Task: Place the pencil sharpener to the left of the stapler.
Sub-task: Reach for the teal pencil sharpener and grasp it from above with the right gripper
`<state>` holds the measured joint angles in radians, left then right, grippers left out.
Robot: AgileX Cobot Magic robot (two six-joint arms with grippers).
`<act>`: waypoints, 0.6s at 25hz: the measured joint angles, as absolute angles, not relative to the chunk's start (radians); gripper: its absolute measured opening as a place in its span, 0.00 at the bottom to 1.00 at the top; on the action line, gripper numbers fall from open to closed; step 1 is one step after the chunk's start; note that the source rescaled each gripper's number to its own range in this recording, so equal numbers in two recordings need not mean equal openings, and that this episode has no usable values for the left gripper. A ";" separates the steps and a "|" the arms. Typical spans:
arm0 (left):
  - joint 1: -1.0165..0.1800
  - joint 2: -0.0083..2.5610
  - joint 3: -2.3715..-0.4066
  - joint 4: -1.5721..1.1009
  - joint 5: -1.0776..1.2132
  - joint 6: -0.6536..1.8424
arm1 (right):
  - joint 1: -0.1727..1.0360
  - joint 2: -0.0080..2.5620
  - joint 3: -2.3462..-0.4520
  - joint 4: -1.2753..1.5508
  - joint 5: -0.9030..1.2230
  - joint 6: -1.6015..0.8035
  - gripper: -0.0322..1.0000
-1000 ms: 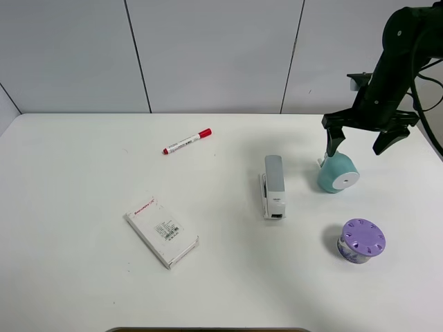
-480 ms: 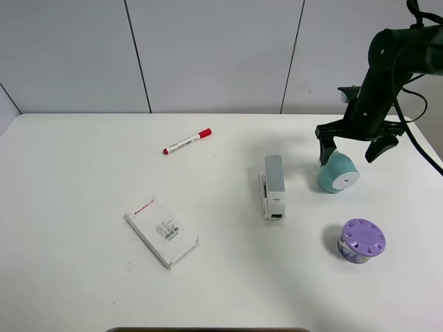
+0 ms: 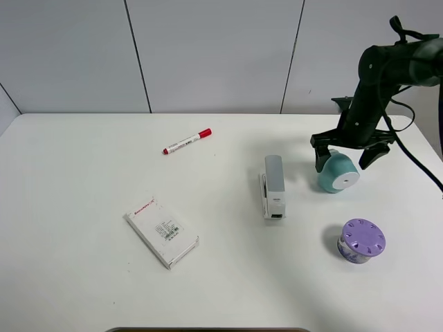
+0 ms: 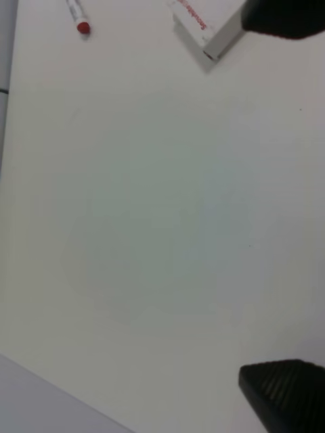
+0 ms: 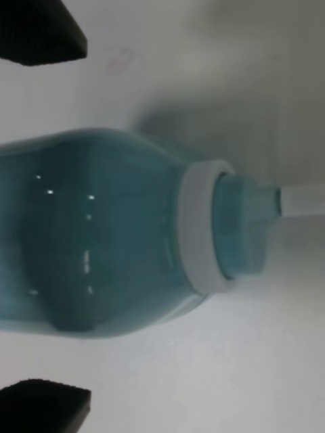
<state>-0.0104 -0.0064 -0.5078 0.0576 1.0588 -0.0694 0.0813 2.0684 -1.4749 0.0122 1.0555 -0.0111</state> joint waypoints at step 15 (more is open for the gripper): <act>-0.010 -0.006 -0.508 0.058 1.059 -0.069 | 0.081 2.168 -1.475 0.022 1.021 -0.024 1.00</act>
